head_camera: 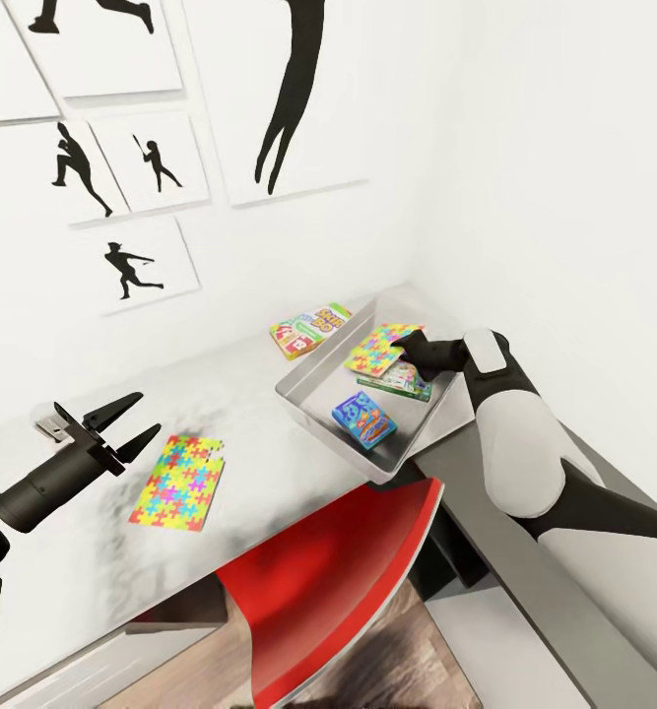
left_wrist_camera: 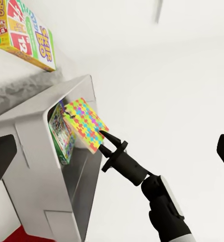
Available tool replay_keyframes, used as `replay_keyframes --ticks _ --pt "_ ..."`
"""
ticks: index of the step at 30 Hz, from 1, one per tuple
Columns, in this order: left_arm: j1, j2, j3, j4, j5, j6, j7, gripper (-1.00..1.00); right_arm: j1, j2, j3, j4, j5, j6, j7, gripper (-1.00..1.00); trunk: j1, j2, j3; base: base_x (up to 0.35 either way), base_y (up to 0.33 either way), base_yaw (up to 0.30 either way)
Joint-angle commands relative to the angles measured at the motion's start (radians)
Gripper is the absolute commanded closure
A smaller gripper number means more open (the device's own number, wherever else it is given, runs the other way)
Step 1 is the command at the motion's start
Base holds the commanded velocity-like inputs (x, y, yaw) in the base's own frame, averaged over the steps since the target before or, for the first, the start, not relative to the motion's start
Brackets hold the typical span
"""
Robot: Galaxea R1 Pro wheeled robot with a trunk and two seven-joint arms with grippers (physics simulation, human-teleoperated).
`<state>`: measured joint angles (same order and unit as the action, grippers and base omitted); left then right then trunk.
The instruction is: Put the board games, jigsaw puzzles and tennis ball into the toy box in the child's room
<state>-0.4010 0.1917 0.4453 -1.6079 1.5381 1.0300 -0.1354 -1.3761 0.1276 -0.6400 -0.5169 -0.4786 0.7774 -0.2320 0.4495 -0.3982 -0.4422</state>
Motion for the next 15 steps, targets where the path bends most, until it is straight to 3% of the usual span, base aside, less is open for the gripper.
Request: replay_keyframes --ticks 1,15 --pt "-0.001 0.000 0.001 0.000 -0.010 0.004 -0.010 -1.00 -0.002 0.001 -0.005 -0.002 -0.011 0.003 -0.009 1.00 0.000 -0.002 -0.003 0.000 0.000 0.000" --pt "-0.001 0.000 0.001 0.000 -0.010 0.004 -0.010 -1.00 -0.004 0.003 -0.004 -0.002 -0.011 0.006 -0.008 1.00 0.000 -0.002 -0.023 0.000 0.000 0.000"
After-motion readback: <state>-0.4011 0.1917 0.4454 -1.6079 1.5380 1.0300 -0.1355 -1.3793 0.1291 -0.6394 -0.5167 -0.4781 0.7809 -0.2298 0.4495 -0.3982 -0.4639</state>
